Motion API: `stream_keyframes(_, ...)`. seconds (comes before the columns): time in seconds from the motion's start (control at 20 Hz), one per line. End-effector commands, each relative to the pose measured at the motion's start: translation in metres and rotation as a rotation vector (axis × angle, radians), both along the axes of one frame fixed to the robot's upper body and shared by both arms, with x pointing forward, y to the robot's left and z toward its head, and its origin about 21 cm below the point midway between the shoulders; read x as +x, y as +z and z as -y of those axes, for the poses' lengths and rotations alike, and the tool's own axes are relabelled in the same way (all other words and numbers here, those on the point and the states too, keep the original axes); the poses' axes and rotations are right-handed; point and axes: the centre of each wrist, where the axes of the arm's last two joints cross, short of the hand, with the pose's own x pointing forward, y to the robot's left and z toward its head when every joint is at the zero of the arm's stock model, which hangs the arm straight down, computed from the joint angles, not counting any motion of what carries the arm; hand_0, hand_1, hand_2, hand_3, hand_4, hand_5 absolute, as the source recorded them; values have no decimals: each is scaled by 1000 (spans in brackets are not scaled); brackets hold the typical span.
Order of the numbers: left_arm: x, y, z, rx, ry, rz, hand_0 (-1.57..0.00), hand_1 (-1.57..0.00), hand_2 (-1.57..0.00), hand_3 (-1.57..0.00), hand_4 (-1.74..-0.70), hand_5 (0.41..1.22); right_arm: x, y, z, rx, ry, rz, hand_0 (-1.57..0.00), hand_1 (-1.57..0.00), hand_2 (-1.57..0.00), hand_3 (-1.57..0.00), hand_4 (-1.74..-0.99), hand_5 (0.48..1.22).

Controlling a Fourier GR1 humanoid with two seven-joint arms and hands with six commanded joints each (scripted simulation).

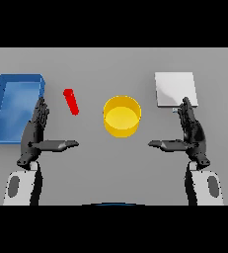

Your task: Pick up the red beaker and tilt it to pour out 1 green nut into yellow bowl. Pick up the yellow bowl and place it on the metallic measuring scale.

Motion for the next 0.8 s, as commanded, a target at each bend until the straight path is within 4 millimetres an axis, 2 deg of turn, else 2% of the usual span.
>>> stream_keyframes(0.0, 0, 0, -1, 0, 1, 0, 1, 1, 1, 1, -1151, 599, 0, 0, 0, 1, -1, 0, 1, 1, 1, 1, -1167, 599)
stream_keyframes(0.25, 2, 2, -5, 1, -4, 4, 1, 1, 1, 1, -1151, 599, 0, 1, -5, 3, 2, 0, 1, 1, 1, 1, -1167, 599)
stream_keyframes(0.3, -6, 3, -6, 68, -30, 20, 1, 1, 1, 1, -1151, 599, -9, 3, -1, -157, -2, 77, 1, 1, 1, 1, -1167, 599)
stream_keyframes(0.35, -12, 8, -10, 104, -44, 38, 1, 1, 1, 1, -1156, 599, -17, 3, -4, -243, 6, 115, 1, 1, 1, 1, -1163, 595)
stream_keyframes(0.45, -15, 12, -8, 141, -58, 16, 1, 1, 1, 1, -1161, 599, -28, 2, -11, -325, 20, 130, 1, 1, 1, 1, -1160, 591)
stream_keyframes(0.55, -20, 18, -8, 164, -68, 22, 1, 1, 1, 1, -1163, 600, -28, 7, -8, -344, 5, 129, 1, 1, 1, 1, -1162, 591)
stream_keyframes(0.75, -18, 15, -2, 197, -93, -1, 1, 1, 1, 1, -1159, 602, -30, 9, -7, -319, 5, 115, 1, 1, 1, 1, -1199, 603)
